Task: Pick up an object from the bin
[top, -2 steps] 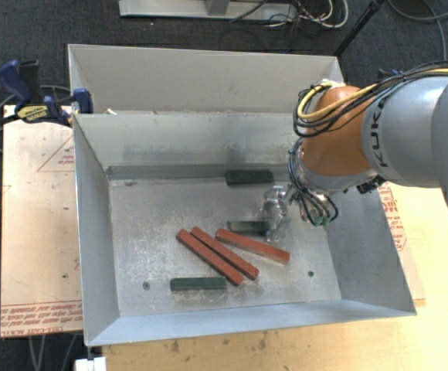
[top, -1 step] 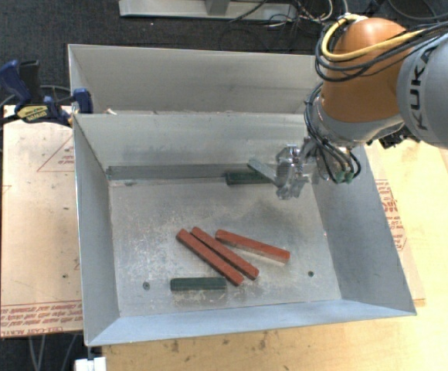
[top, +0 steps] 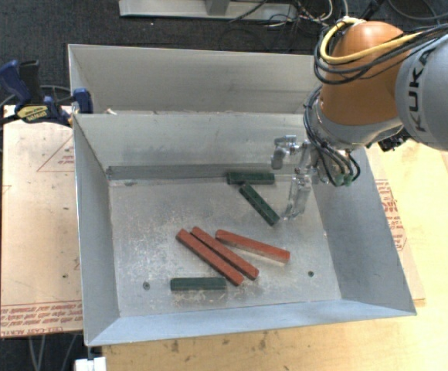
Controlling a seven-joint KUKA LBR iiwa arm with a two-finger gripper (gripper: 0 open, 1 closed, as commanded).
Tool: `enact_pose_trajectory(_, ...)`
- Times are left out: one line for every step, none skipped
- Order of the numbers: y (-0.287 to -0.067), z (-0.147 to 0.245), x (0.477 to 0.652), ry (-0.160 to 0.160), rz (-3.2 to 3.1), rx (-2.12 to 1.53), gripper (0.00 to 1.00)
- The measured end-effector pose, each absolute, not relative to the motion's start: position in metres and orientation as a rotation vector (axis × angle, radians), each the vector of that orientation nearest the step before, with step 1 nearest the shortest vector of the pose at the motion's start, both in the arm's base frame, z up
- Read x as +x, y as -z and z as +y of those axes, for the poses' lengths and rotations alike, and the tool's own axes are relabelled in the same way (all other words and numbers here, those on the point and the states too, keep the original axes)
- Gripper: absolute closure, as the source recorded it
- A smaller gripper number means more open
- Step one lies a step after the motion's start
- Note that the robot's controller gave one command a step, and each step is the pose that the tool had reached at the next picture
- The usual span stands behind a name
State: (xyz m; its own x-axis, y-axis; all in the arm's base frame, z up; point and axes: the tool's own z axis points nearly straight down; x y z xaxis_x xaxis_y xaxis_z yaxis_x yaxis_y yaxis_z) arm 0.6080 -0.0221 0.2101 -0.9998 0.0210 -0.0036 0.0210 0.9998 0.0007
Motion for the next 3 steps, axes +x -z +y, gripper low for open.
enact_pose_trajectory(-0.14, 0.046, 0.57, -0.006, 3.149, -0.005, 0.0)
enact_pose_trajectory(-0.223, 0.01, 0.565, 0.002, 3.085, -0.55, 0.0)
enact_pose_trajectory(-0.081, 0.067, 0.552, -0.006, 3.051, -0.773, 0.0)
